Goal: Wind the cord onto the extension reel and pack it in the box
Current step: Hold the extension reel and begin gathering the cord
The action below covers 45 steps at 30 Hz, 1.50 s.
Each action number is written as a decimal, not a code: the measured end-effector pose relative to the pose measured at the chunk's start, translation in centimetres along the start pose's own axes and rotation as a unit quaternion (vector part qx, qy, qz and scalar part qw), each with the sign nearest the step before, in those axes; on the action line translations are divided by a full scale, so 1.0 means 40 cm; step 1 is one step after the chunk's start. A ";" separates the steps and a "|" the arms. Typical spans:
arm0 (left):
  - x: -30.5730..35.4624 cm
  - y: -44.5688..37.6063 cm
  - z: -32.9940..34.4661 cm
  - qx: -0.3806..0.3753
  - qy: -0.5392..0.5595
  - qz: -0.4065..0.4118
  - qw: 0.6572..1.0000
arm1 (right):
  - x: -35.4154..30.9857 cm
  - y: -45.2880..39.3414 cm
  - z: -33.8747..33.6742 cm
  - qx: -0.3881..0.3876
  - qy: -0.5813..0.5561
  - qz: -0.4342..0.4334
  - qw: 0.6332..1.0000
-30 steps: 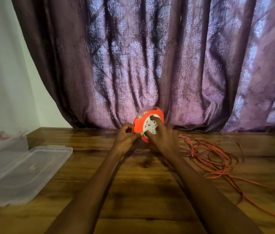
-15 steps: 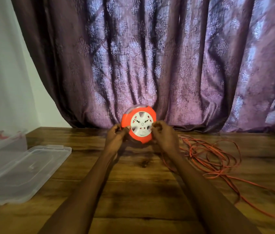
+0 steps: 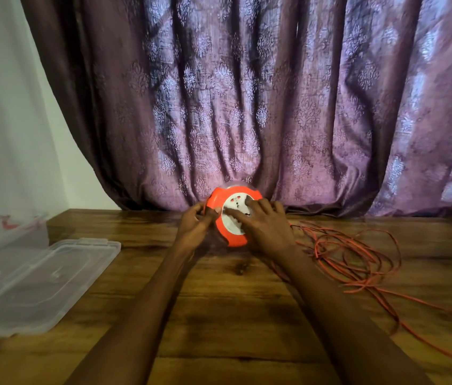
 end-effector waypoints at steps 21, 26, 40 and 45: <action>-0.020 -0.004 -0.007 0.018 0.109 0.012 0.994 | 0.122 0.082 0.047 0.105 -0.482 0.358 0.793; -0.027 -0.017 -0.056 0.034 0.135 -0.030 0.990 | 0.014 0.013 -0.036 0.063 -0.178 -0.008 0.982; 0.002 0.009 0.010 -0.011 -0.015 0.008 1.000 | 0.057 0.035 0.034 -0.017 -0.159 0.220 0.962; -0.011 0.033 0.056 -0.016 -0.057 0.046 0.997 | 0.059 0.120 0.176 0.086 -0.638 0.546 0.536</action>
Point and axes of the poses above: each hand's wrist, its own y-axis away from the middle knuckle, its own z-axis out of the palm, x = y × z, the point moved 10 cm from there along -y, towards the middle knuckle, and after that the axes turned 11 degrees about -z, right-handed, at the moved point
